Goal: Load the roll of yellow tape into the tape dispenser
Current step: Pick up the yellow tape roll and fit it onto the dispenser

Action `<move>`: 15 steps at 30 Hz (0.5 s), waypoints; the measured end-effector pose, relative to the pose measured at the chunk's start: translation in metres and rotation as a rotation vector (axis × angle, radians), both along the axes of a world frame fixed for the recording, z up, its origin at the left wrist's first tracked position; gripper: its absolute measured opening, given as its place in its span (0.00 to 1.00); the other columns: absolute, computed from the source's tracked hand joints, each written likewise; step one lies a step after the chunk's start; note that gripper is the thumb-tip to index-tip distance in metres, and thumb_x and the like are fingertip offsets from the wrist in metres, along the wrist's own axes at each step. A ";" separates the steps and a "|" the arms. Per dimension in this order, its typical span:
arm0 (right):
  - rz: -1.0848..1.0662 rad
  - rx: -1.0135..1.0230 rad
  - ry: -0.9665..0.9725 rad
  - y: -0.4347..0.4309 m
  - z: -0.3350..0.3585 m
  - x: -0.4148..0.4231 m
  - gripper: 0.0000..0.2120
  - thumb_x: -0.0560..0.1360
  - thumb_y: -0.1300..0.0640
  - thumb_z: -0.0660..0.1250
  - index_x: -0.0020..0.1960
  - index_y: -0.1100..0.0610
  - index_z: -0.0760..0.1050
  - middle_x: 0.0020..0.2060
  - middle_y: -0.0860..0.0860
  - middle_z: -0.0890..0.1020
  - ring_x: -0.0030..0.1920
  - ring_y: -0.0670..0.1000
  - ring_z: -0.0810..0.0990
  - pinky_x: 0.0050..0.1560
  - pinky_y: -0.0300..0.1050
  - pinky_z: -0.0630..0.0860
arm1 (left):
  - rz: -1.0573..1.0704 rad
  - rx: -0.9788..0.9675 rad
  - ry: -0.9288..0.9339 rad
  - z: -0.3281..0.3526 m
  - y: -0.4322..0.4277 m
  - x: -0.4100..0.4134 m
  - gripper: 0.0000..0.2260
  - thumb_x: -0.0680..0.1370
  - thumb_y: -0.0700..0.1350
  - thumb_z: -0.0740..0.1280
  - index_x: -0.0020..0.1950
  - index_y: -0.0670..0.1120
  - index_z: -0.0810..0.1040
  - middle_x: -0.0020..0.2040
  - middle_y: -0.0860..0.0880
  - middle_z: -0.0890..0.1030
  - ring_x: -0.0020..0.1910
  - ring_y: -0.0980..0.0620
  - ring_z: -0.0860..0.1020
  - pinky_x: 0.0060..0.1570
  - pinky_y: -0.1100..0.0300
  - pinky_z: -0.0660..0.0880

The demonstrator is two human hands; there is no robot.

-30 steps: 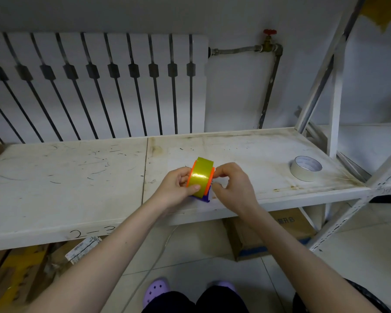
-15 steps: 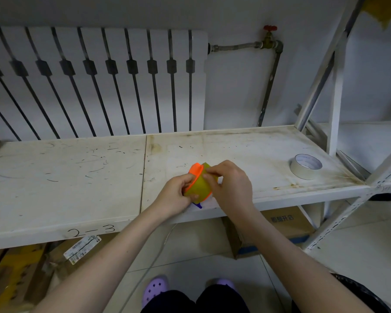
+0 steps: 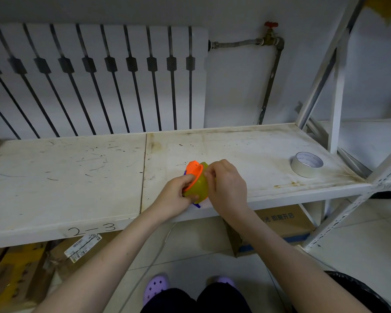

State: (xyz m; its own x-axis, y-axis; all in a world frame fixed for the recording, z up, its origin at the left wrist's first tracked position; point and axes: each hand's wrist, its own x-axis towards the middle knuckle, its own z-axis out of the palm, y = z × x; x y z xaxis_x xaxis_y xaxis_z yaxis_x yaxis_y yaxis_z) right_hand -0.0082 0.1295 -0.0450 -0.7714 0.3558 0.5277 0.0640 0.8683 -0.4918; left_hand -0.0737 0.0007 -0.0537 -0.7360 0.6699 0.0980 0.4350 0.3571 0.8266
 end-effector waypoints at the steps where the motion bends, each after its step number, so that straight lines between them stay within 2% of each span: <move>1: 0.013 0.007 -0.004 -0.001 -0.001 0.000 0.07 0.78 0.59 0.60 0.45 0.60 0.75 0.43 0.55 0.78 0.44 0.54 0.75 0.35 0.48 0.71 | 0.001 0.008 -0.003 -0.001 -0.001 -0.001 0.08 0.72 0.34 0.70 0.46 0.45 0.76 0.40 0.49 0.77 0.37 0.53 0.74 0.38 0.64 0.70; 3: 0.041 0.022 -0.020 -0.003 0.000 0.000 0.07 0.78 0.61 0.58 0.46 0.61 0.73 0.45 0.55 0.76 0.45 0.54 0.73 0.36 0.50 0.71 | -0.007 0.033 -0.018 -0.001 -0.003 -0.002 0.08 0.73 0.35 0.69 0.46 0.47 0.76 0.41 0.47 0.78 0.37 0.53 0.75 0.38 0.62 0.72; 6: 0.072 0.052 -0.001 -0.006 0.001 0.002 0.07 0.77 0.62 0.57 0.45 0.61 0.72 0.43 0.55 0.76 0.42 0.54 0.73 0.34 0.48 0.69 | -0.022 0.040 -0.045 -0.002 -0.008 -0.001 0.11 0.75 0.36 0.68 0.44 0.53 0.73 0.40 0.52 0.78 0.36 0.60 0.76 0.36 0.69 0.72; 8: 0.080 0.103 0.023 -0.008 0.001 0.003 0.06 0.75 0.61 0.58 0.42 0.61 0.71 0.38 0.56 0.77 0.37 0.55 0.74 0.30 0.48 0.68 | -0.012 0.038 -0.067 -0.004 -0.010 -0.001 0.08 0.75 0.37 0.68 0.45 0.50 0.75 0.41 0.51 0.78 0.37 0.61 0.76 0.37 0.71 0.72; 10: 0.071 0.156 0.034 -0.011 -0.001 0.005 0.05 0.74 0.61 0.60 0.39 0.60 0.71 0.33 0.55 0.77 0.32 0.54 0.74 0.26 0.48 0.70 | -0.004 0.034 -0.086 -0.007 -0.014 -0.003 0.02 0.76 0.39 0.67 0.48 0.44 0.76 0.42 0.45 0.79 0.39 0.55 0.75 0.39 0.68 0.71; 12: 0.071 0.161 0.030 -0.012 0.000 0.005 0.06 0.74 0.61 0.60 0.39 0.60 0.71 0.32 0.54 0.77 0.30 0.53 0.73 0.26 0.48 0.70 | 0.000 0.025 -0.097 -0.011 -0.019 -0.005 0.08 0.77 0.43 0.67 0.49 0.38 0.76 0.43 0.38 0.79 0.40 0.51 0.74 0.40 0.62 0.71; 15: 0.111 0.085 -0.015 -0.013 0.007 0.003 0.07 0.77 0.61 0.56 0.43 0.60 0.72 0.36 0.54 0.77 0.35 0.52 0.72 0.32 0.48 0.69 | 0.027 0.013 -0.117 -0.013 -0.027 -0.005 0.26 0.73 0.59 0.64 0.48 0.34 0.74 0.43 0.32 0.77 0.39 0.47 0.74 0.41 0.54 0.69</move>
State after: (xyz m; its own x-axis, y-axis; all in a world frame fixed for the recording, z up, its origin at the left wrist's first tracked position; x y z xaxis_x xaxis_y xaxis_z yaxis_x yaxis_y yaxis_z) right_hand -0.0050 0.1164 -0.0384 -0.8117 0.2221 0.5402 -0.0283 0.9088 -0.4163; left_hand -0.0791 -0.0261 -0.0663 -0.7607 0.6489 0.0187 0.3257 0.3567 0.8756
